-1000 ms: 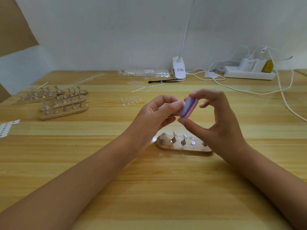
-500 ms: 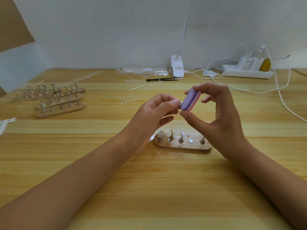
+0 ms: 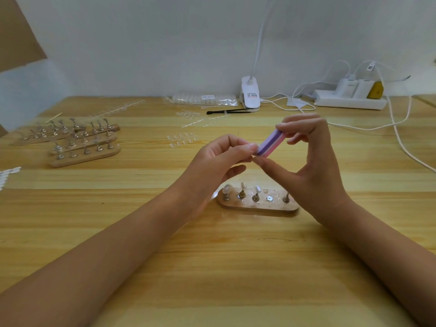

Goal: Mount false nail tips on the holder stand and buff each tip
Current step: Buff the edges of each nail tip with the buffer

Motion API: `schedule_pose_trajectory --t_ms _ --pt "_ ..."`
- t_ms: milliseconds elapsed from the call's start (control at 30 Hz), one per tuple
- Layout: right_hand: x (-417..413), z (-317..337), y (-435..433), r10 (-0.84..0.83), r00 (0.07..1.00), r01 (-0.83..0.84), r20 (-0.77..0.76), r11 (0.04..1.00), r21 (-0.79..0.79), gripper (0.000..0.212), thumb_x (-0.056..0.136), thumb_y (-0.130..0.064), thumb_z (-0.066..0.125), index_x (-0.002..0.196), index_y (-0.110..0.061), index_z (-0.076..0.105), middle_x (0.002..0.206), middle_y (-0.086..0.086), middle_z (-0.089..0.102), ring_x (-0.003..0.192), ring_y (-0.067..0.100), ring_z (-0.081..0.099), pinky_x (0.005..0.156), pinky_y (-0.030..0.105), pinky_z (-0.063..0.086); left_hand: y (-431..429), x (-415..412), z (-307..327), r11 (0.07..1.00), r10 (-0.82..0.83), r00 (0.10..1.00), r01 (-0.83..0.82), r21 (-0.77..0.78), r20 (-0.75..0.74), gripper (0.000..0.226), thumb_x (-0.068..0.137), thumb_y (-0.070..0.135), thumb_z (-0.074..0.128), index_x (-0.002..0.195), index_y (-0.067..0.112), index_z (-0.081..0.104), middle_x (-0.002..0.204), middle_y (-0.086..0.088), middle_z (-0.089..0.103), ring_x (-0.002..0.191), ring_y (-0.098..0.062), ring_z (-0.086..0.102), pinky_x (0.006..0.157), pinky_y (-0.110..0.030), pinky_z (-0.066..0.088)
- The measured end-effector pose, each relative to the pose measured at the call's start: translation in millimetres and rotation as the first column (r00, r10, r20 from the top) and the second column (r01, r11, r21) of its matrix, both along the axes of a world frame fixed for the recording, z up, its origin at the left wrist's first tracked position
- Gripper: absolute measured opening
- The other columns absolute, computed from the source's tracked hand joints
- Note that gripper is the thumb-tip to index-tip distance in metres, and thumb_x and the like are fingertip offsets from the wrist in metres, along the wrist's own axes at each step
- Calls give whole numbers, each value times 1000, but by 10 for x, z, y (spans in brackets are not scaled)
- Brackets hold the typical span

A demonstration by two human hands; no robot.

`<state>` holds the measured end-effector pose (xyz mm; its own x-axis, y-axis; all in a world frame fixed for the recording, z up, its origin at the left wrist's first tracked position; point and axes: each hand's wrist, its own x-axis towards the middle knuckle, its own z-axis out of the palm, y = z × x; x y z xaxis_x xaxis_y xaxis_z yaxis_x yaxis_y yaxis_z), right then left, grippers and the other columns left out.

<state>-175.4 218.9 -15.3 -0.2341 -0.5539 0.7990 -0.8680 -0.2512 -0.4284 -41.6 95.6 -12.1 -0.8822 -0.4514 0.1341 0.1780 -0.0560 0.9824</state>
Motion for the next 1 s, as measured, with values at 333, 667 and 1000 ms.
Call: schedule_pose_trajectory --t_ms 333,667,1000 --pt "25 -28 -11 23 995 -22 -95 1000 7 50 78 -25 77 117 -18 47 115 2 48 104 26 53 86 25 44 31 4 20 1000 -13 1000 13 9 -11 5 87 28 62 89 24 62 83 13 69 81 -2 64 85 -26 47" --pt "52 -27 -16 40 997 -40 -71 999 0 49 79 -28 76 118 -18 47 116 2 50 107 22 54 89 25 45 45 -4 19 998 23 999 -20 59 -39 15 82 31 68 93 20 68 87 6 70 85 -5 64 84 -21 52" --pt "18 3 -1 3 999 -5 -36 999 -37 50 78 -30 77 117 -17 48 115 2 52 109 25 55 91 36 46 21 -9 34 982 9 999 0 188 -45 14 78 27 68 89 19 71 84 3 68 80 -8 62 76 -17 53"
